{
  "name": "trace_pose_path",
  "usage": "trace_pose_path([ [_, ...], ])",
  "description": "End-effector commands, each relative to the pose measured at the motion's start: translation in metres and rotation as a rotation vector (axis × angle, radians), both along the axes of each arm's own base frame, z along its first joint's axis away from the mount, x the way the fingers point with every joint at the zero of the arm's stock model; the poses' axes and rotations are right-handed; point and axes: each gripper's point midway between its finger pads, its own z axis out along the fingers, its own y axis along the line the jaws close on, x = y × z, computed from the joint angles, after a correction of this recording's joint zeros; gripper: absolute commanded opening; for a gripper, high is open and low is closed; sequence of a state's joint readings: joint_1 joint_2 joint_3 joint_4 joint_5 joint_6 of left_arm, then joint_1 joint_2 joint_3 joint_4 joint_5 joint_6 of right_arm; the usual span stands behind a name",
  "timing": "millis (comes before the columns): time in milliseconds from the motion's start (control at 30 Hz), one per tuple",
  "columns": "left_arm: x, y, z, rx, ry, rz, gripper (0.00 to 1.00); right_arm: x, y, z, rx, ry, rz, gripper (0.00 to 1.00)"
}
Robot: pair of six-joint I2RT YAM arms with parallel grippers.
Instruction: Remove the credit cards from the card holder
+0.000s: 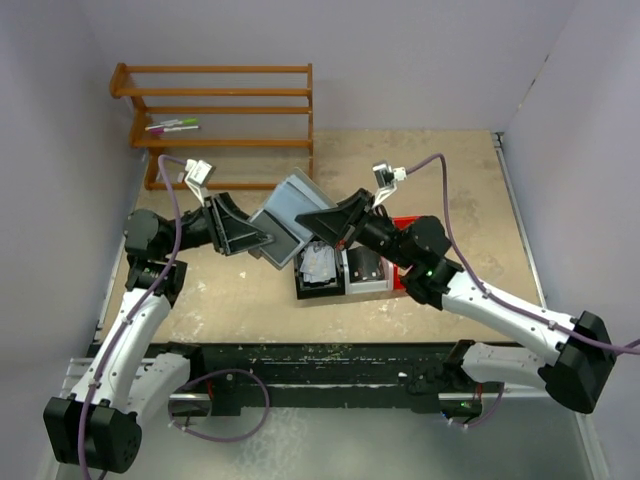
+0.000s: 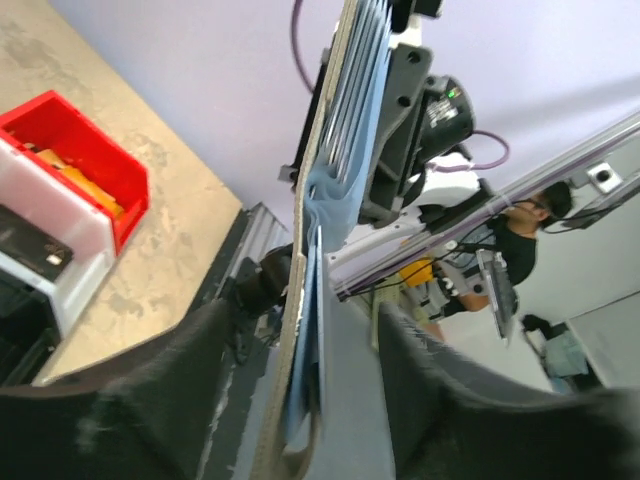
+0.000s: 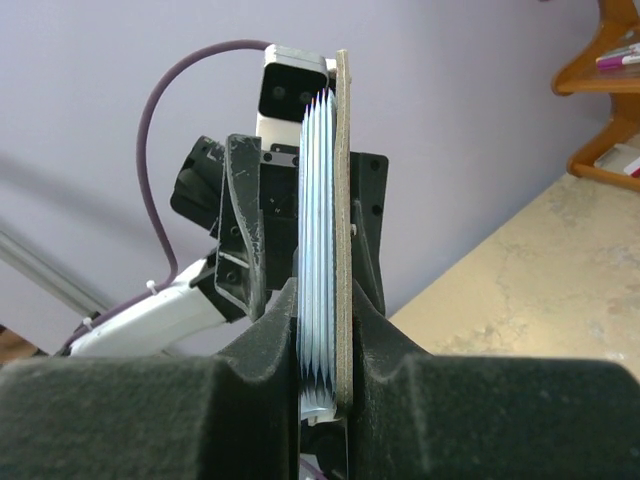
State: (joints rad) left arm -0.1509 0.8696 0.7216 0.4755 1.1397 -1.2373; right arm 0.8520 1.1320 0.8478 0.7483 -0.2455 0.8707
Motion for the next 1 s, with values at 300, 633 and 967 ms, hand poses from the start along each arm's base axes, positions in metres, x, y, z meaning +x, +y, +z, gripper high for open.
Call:
trace_pose_path([
  [300,-0.022,0.001,0.014,-0.024,-0.071,-0.057,0.28,-0.002,-0.036,0.037,0.264,-0.026,-0.141,0.0],
  [633,-0.017,0.001,0.01,-0.022,-0.066,-0.04,0.32,-0.006,-0.032,0.033,0.263,-0.023,-0.107,0.0],
  [967,-0.009,0.001,0.006,0.012,-0.068,-0.015,0.04,-0.011,-0.029,0.012,0.211,0.038,-0.069,0.28],
])
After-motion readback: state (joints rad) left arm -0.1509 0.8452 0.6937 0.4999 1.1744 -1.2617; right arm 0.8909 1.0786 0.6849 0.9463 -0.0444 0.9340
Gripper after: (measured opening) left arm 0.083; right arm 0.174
